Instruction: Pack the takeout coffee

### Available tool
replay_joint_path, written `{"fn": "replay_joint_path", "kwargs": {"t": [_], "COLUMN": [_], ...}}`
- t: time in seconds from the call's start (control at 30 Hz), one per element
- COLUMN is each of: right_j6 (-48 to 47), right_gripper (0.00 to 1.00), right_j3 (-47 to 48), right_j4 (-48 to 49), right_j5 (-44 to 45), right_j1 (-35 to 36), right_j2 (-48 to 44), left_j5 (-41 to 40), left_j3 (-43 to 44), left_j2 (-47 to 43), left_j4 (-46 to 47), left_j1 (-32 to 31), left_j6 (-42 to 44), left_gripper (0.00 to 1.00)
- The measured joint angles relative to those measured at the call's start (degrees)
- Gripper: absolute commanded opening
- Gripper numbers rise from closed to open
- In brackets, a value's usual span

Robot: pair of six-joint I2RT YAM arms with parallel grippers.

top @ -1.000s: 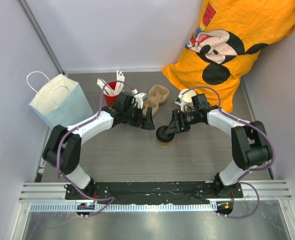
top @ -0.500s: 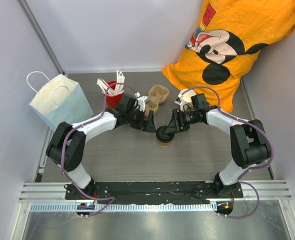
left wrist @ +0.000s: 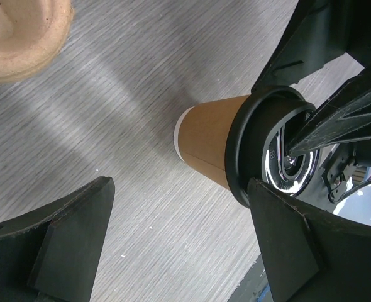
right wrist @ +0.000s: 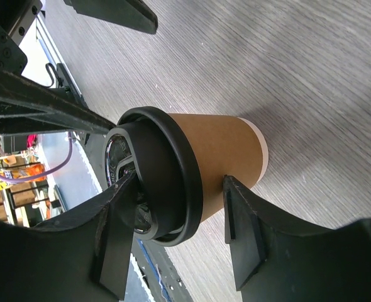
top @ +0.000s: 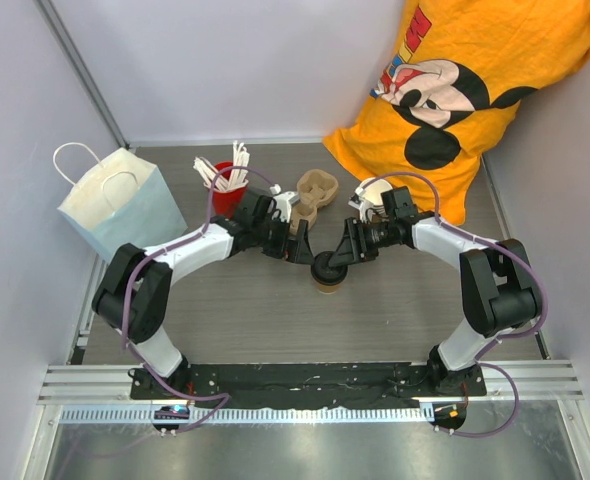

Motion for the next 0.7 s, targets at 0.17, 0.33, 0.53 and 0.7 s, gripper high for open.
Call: {"fn": "replay_joint_path", "kwargs": {"t": [0.17,0.33,0.53,0.7], "right_j6": [-0.1,-0.2,-0.2,-0.2], "right_gripper": [0.58,0.58,0.58,0.58], "right_j3": [0.0,0.0,0.1,0.2], "right_j4": [0.3,0.4,0.4,0.0], "right_j5": [0.0,0.0,0.1,0.3], "right_j1": [0.2,0.3,0.3,0.3], "right_j2": [0.0,0.0,0.0,0.0], "left_j5": [0.7,0.6,-0.5,-4.7], "left_j3": [0.0,0.0,1.2,3.6], "left_j2": [0.1,1.0,1.1,1.4], "left_j4": [0.5,0.6,-0.5,-3.3], "left_j1": [0.0,0.0,-1.1,-3.2], "left_j6": [-0.1,-0.1,1.4,4.0], "left_gripper": [0.87,0.8,0.73,0.72]}}
